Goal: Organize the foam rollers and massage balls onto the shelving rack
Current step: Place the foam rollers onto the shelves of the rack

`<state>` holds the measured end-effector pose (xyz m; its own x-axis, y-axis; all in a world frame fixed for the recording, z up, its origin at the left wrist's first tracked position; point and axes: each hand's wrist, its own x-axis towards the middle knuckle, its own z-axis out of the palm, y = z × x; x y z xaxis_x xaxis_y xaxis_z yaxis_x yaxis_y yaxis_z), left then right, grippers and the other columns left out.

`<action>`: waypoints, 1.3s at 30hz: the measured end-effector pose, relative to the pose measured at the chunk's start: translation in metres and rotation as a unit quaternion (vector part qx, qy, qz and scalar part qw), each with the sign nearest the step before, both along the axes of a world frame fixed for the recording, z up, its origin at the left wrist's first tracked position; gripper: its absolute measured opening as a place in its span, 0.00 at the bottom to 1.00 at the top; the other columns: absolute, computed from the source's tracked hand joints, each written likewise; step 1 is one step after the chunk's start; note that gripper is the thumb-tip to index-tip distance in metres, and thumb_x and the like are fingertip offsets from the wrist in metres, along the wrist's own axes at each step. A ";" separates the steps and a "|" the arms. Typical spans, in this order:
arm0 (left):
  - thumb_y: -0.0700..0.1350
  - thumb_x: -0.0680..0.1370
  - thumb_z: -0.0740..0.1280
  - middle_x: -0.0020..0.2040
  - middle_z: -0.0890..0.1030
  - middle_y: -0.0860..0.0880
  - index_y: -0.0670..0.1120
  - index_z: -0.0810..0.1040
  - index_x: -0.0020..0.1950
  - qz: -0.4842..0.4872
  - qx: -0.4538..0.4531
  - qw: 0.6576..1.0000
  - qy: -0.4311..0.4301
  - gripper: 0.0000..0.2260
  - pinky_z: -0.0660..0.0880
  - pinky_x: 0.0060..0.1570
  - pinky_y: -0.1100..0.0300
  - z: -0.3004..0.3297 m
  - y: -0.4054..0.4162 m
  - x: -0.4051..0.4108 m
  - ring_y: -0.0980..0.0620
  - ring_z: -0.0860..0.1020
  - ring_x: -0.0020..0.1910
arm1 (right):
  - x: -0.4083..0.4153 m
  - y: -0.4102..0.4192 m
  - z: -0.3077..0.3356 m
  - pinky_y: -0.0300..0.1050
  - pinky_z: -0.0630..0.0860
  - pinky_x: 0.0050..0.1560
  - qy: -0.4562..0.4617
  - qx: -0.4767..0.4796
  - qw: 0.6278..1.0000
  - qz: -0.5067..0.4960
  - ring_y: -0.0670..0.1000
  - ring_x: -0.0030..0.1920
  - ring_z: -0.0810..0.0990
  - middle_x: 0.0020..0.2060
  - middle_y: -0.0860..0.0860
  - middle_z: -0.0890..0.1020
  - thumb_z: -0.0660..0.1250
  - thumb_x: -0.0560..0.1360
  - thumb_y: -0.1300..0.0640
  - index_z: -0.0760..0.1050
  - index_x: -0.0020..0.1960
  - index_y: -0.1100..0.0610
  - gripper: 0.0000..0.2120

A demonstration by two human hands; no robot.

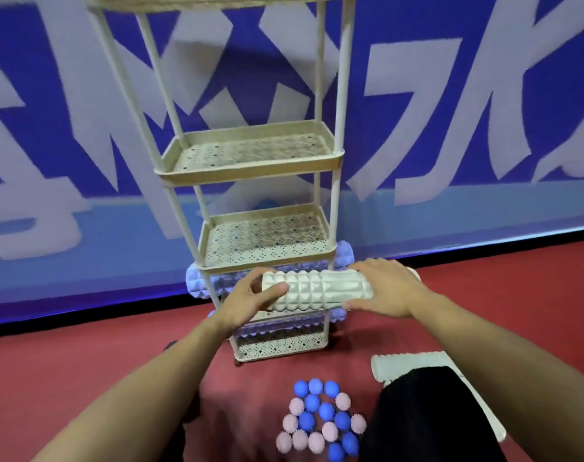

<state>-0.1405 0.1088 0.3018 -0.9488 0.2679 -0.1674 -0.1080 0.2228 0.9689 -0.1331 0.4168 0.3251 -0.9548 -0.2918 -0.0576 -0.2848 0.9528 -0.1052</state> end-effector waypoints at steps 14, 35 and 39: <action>0.58 0.79 0.65 0.77 0.61 0.49 0.52 0.60 0.78 0.090 -0.271 0.936 0.205 0.30 0.61 0.73 0.53 0.034 -0.086 -0.047 0.48 0.63 0.75 | -0.074 -0.136 0.060 0.54 0.69 0.62 0.101 0.090 0.990 -0.032 0.58 0.64 0.74 0.64 0.54 0.77 0.57 0.69 0.22 0.70 0.69 0.53 0.43; 0.64 0.81 0.42 0.77 0.63 0.37 0.41 0.72 0.67 0.100 -0.490 0.830 0.248 0.33 0.47 0.78 0.43 -0.018 -0.050 -0.144 0.45 0.47 0.81 | -0.211 -0.158 0.016 0.52 0.60 0.75 -0.092 0.081 0.991 -0.052 0.58 0.77 0.63 0.79 0.55 0.61 0.56 0.78 0.31 0.63 0.78 0.55 0.38; 0.64 0.82 0.42 0.81 0.51 0.41 0.44 0.68 0.70 0.071 -0.549 0.800 0.233 0.31 0.40 0.77 0.39 -0.025 -0.052 -0.142 0.48 0.37 0.80 | -0.229 -0.142 0.002 0.52 0.53 0.77 -0.063 0.004 0.998 -0.021 0.55 0.80 0.52 0.82 0.51 0.48 0.61 0.75 0.30 0.48 0.82 0.47 0.44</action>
<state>-0.2827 0.0570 0.2764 -0.9846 0.0853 0.1525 0.1071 0.9843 0.1405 -0.3620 0.2752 0.3270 -0.9511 -0.2511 -0.1797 -0.2299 0.9644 -0.1307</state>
